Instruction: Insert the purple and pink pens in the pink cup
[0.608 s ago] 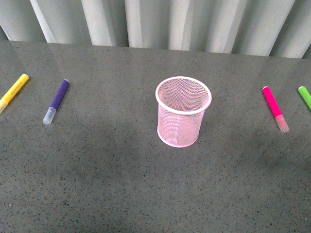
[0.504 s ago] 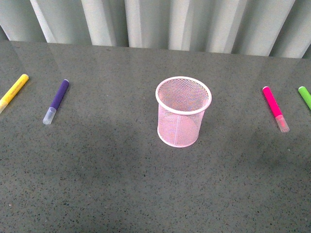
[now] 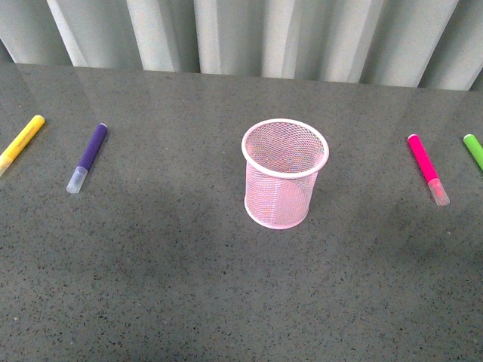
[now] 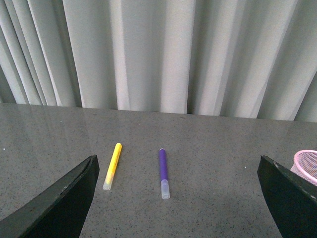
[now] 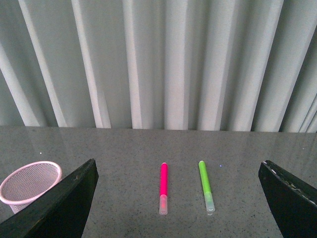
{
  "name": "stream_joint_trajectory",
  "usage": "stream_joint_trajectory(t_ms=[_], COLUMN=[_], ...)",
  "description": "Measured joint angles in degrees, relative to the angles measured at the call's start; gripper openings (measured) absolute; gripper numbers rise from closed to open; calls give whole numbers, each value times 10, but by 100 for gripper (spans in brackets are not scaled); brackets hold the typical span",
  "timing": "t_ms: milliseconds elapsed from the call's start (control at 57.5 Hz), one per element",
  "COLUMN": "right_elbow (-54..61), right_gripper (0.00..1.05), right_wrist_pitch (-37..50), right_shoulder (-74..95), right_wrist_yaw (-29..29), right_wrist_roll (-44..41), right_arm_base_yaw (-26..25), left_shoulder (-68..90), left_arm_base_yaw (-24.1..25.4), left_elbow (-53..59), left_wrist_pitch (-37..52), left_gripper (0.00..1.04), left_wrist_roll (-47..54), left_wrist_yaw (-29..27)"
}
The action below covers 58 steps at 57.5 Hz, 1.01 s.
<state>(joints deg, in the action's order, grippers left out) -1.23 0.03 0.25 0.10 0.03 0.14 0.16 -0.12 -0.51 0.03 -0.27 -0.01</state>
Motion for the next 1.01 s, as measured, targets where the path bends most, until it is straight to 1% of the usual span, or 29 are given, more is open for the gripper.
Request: stream_joint_trajectory(t_ms=[1008], right_elbow=[0], right_gripper=[98], right_wrist_pitch=[0], right_shoulder=[0], right_wrist_yaw=[0], right_wrist_roll=[0], right_arm_base_yaw=[0], left_shoulder=[0], left_arm_base_yaw=[0], left_elbow=[0], left_wrist_pitch=[0], left_gripper=[98], left_wrist_roll=[0], left_wrist_yaw=[0])
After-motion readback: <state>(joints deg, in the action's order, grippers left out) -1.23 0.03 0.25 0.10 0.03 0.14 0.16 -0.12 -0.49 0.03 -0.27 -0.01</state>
